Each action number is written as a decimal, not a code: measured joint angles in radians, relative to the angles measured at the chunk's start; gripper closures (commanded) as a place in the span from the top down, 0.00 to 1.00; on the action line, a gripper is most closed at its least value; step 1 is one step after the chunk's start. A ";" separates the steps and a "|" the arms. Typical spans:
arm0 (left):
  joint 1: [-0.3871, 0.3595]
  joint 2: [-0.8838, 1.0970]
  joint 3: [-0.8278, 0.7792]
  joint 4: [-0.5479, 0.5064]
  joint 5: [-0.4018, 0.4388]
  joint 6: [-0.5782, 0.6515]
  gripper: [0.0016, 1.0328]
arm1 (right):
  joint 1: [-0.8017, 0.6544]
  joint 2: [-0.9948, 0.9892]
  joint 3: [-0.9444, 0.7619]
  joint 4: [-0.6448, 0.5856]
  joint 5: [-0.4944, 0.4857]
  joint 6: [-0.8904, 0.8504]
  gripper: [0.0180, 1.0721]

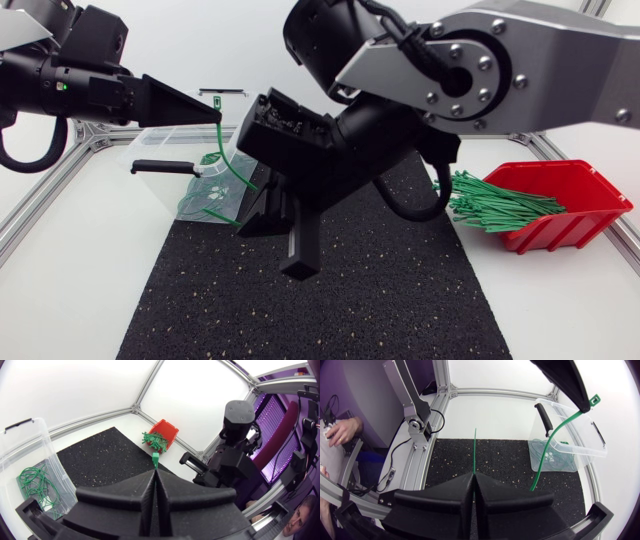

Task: Take a green cable tie from the red box, thread the tail through the head to close it, then place it in the transparent bin on the left.

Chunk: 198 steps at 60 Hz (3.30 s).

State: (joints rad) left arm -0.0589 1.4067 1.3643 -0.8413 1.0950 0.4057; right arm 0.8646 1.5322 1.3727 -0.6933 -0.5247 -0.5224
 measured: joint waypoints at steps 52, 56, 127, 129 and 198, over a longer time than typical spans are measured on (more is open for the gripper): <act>-0.271 -0.310 -0.481 0.710 -0.308 -0.494 0.03 | -0.263 -0.021 0.161 -0.285 -0.290 0.228 0.05; -0.271 -0.319 -0.515 0.766 -0.309 -0.534 0.03 | -0.255 -0.023 0.161 -0.283 -0.240 0.251 0.05; -0.314 -0.320 -0.580 0.854 -0.312 -0.642 0.03 | -0.142 -0.094 0.063 -0.254 -0.056 0.294 0.05; -0.314 -0.320 -0.580 0.854 -0.312 -0.642 0.03 | -0.146 -0.094 0.063 -0.263 -0.066 0.294 0.05; -0.412 -0.387 -0.697 0.977 -0.454 -0.634 0.03 | -0.226 0.119 0.278 -0.568 -0.269 0.426 0.05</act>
State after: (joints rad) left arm -0.4709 1.0195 0.6670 0.1352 0.6407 -0.2279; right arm 0.6384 1.6508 1.6512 -1.2610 -0.7940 -0.0963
